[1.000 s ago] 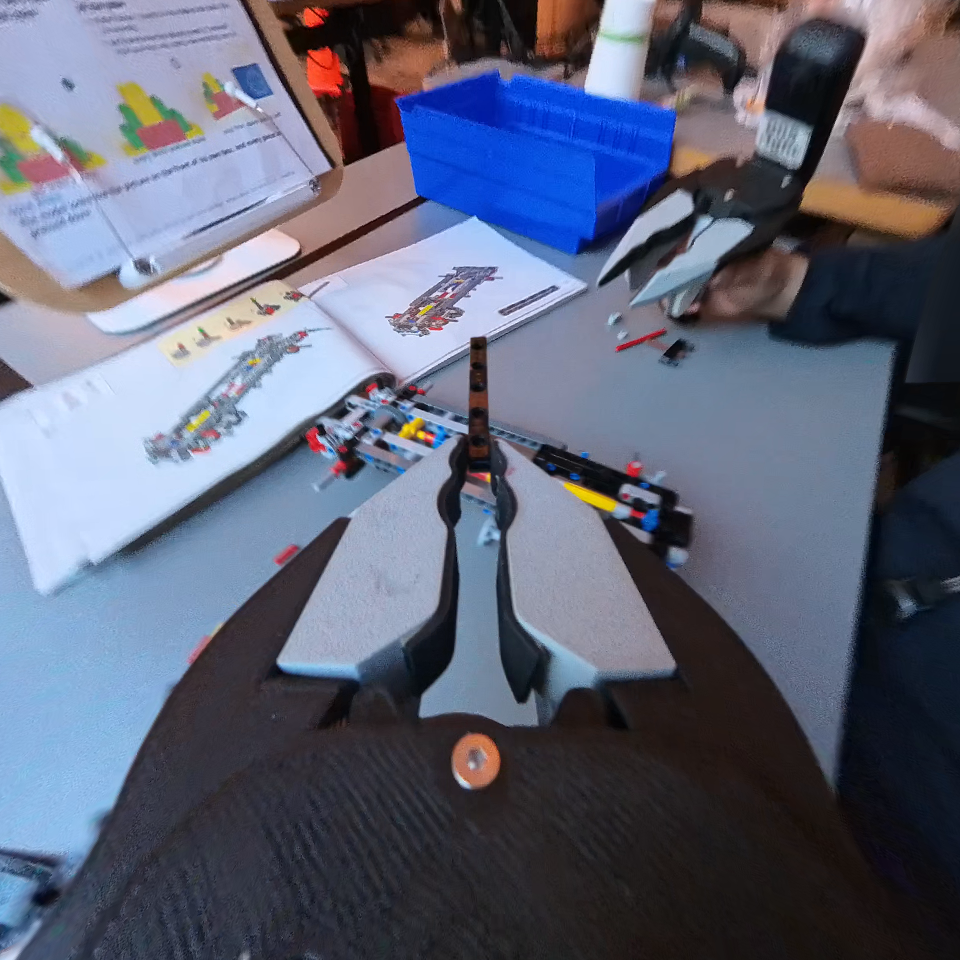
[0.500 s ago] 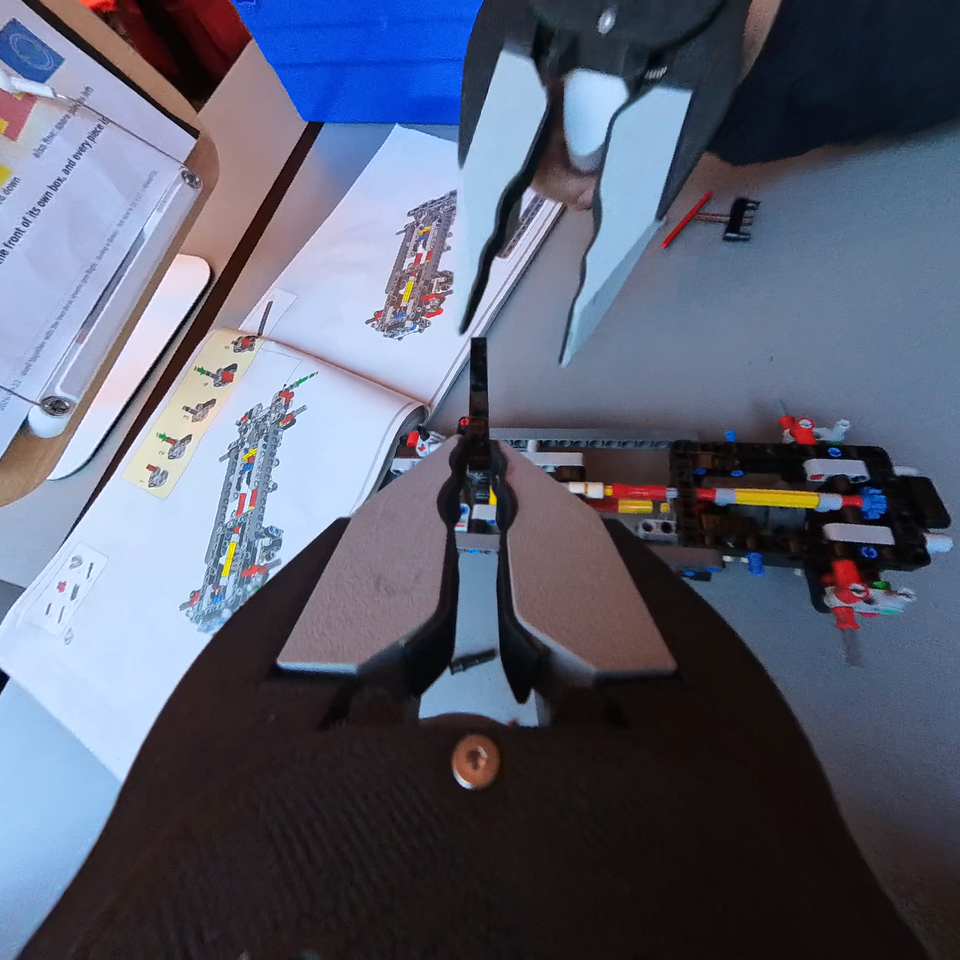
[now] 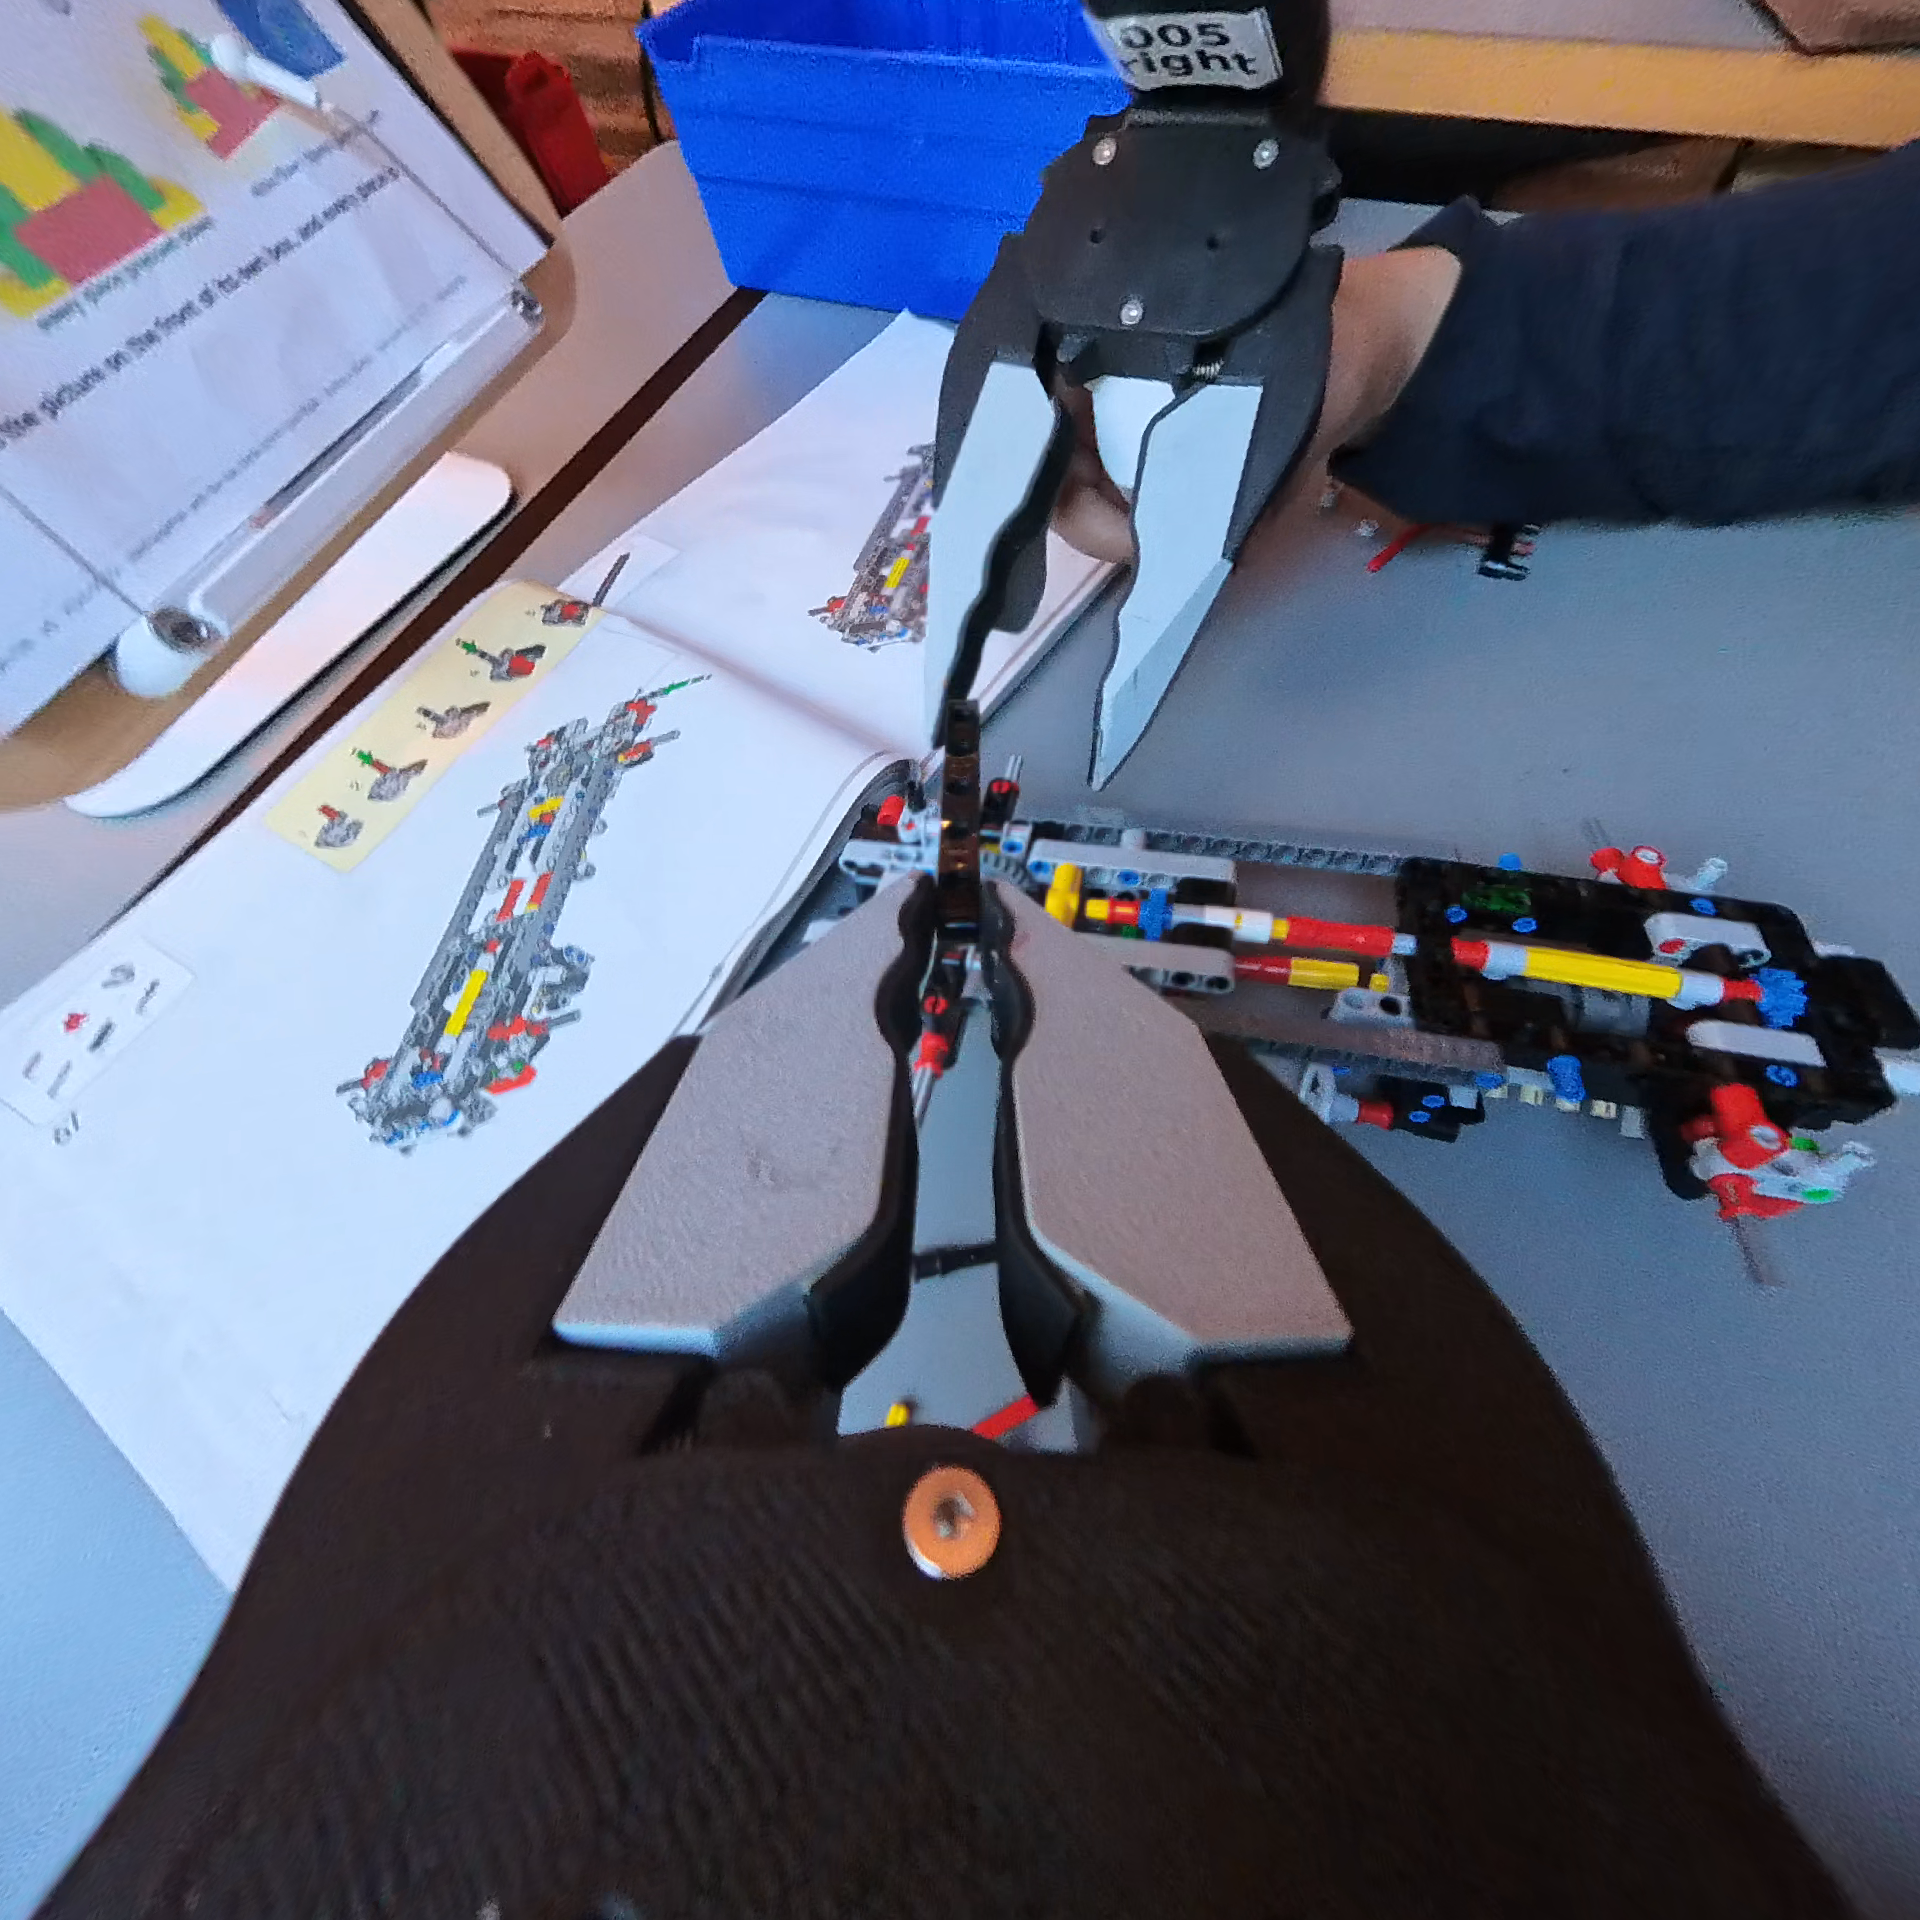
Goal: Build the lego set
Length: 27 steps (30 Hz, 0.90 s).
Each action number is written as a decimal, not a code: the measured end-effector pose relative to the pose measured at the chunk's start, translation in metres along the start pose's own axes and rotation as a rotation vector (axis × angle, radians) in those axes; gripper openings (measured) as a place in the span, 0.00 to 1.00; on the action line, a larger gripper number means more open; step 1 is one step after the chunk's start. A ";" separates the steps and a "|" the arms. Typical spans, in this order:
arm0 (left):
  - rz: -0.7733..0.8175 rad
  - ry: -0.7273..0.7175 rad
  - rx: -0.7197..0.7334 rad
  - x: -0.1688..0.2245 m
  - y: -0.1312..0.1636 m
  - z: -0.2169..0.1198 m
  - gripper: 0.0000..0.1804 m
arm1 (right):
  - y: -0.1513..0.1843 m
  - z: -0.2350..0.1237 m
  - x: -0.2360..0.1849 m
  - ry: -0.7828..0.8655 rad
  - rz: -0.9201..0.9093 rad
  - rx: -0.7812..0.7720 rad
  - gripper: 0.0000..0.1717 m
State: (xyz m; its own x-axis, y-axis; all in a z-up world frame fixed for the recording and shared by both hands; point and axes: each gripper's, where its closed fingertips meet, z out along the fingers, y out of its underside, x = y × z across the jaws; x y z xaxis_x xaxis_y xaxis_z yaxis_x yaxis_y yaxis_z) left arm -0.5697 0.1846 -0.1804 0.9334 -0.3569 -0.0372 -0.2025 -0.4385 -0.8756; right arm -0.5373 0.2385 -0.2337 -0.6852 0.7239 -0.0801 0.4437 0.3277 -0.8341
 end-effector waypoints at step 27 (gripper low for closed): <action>0.122 0.250 -0.078 0.045 -0.010 0.027 0.03 | 0.004 -0.041 -0.048 0.017 -0.117 -0.050 0.16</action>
State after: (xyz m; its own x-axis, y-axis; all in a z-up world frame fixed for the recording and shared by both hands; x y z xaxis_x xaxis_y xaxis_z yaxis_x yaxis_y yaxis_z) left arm -0.5178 0.1948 -0.1866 0.8007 -0.5990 -0.0116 -0.3402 -0.4386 -0.8318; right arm -0.4795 0.2299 -0.2105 -0.7243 0.6890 0.0258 0.3901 0.4403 -0.8087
